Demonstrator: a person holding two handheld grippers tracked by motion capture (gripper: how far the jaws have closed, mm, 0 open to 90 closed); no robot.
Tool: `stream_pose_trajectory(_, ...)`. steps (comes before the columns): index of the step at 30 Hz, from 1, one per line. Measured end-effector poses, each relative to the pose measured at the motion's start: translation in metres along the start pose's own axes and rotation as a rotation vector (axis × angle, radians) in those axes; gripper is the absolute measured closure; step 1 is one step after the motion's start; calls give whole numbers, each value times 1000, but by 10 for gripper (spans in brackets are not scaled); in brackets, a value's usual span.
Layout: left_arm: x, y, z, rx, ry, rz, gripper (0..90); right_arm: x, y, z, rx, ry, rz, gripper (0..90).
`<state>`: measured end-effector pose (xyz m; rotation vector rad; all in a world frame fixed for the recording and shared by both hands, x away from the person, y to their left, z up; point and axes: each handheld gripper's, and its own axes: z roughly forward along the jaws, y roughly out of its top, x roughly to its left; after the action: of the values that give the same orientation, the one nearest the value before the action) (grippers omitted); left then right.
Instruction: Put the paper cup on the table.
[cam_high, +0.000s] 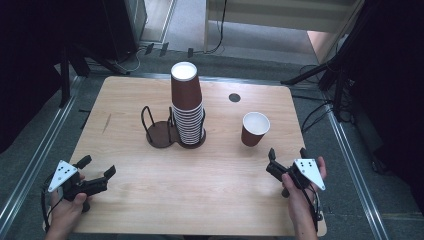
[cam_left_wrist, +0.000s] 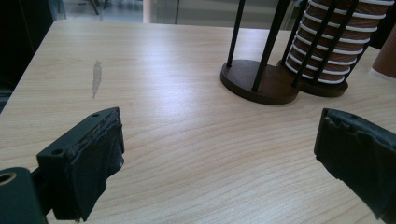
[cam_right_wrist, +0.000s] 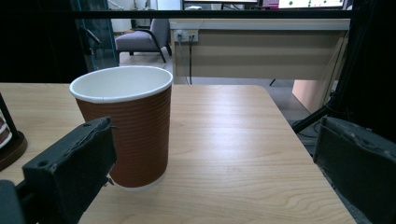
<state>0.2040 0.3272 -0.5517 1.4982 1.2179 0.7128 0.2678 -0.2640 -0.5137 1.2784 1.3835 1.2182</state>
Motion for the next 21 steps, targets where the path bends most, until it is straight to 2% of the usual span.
stream_pose_trajectory(3, 0, 0, 0, 0, 0, 1, 24, -6, 0, -5, -5, -13, -12, 0)
stream_pose_trajectory(10, -1, 0, 0, -1, 1, 3, 24, -22, -4, -17, -2, -47, 5, 0)
stream_pose_trajectory(21, 0, 0, 0, 1, 2, 2, 24, -35, -14, -32, 21, -79, -10, 0)
